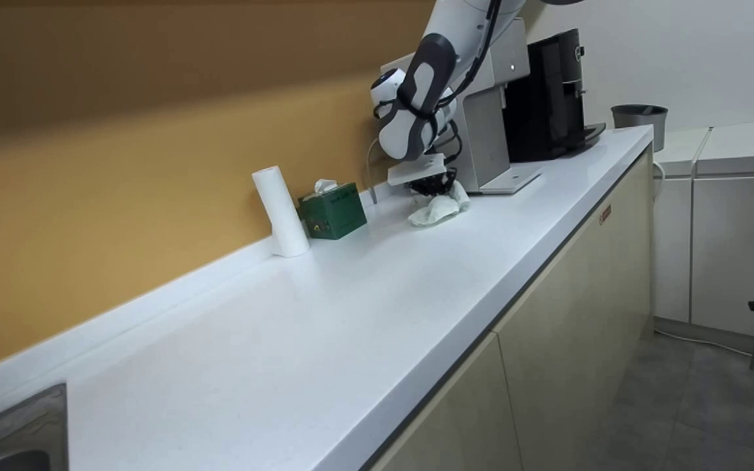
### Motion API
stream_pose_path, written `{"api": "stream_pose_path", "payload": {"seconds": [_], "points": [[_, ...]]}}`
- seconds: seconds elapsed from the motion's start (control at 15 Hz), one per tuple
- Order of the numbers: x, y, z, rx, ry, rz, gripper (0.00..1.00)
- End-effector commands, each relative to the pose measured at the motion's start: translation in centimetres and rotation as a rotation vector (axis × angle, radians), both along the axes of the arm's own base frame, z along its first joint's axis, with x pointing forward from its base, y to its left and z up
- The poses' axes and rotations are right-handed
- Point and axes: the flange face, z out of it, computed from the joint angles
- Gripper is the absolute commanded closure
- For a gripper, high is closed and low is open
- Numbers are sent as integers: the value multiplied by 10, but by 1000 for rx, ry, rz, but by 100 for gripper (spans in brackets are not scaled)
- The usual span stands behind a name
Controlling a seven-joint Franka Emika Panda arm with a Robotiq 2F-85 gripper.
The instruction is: Wipe the kitchen counter with the white towel
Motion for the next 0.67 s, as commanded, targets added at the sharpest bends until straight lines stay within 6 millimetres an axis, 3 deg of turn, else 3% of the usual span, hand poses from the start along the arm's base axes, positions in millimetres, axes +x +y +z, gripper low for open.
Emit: {"api": "stream_pose_path", "payload": {"seconds": [0.0,0.4,0.6], "points": [[-52,-13,-44,1,89,-121,99],[-88,17,-21,110,166,-7,99],[-110,44,-15,162,208,102,99]]}}
